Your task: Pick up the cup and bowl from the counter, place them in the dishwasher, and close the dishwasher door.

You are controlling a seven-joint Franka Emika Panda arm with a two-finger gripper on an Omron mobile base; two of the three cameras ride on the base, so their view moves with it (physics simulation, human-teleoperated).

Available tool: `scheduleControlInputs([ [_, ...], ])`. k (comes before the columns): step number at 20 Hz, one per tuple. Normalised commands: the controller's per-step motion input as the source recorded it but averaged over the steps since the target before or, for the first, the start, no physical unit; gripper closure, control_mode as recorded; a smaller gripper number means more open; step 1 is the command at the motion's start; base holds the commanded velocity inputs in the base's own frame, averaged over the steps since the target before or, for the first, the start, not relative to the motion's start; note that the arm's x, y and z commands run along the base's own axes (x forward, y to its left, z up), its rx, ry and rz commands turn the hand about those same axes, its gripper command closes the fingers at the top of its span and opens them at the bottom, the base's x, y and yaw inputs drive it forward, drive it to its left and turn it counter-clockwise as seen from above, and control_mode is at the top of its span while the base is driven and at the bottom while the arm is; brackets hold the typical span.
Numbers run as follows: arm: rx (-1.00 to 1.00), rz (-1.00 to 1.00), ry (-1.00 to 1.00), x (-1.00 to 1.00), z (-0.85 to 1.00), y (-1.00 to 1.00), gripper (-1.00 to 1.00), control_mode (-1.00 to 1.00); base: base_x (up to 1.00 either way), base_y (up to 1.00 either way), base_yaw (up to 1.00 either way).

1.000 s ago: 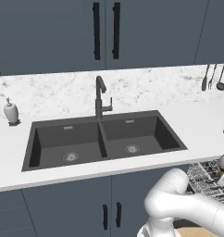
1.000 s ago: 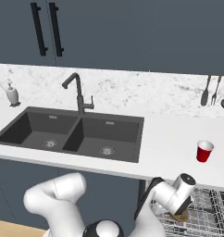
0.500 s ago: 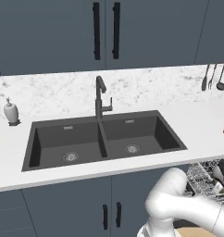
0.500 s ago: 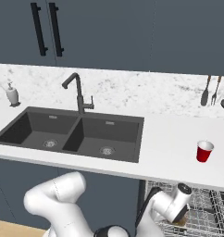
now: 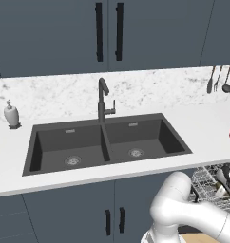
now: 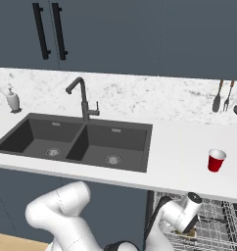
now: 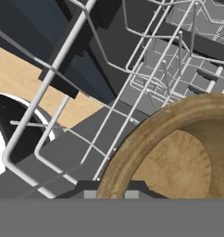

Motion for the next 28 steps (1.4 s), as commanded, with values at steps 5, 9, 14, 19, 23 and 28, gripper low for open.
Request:
scheduleControlInputs([
  [5, 0.00, 0.02, 0.00, -0.13, -0.18, 0.00, 1.00, -1.00, 0.00, 0.00, 0.00],
  [9, 0.00, 0.00, -0.02, -0.08, 0.00, 0.00, -1.00, -1.00, 0.00, 0.00, 0.00],
  [14, -0.02, 0.00, 0.00, -0.04, 0.16, 0.03, -1.00, -1.00, 0.00, 0.00, 0.00],
  [19, -0.01, 0.00, 0.00, -0.06, 0.66, 0.00, -1.00, -1.00, 0.00, 0.00, 0.00],
  [23, 0.00, 0.00, 0.00, -0.36, 0.94, 0.00, -1.00, -1.00, 0.00, 0.00, 0.00],
  [28, 0.01, 0.00, -0.03, -0.63, 0.89, -0.01, -1.00, -1.00, 0.00, 0.00, 0.00],
])
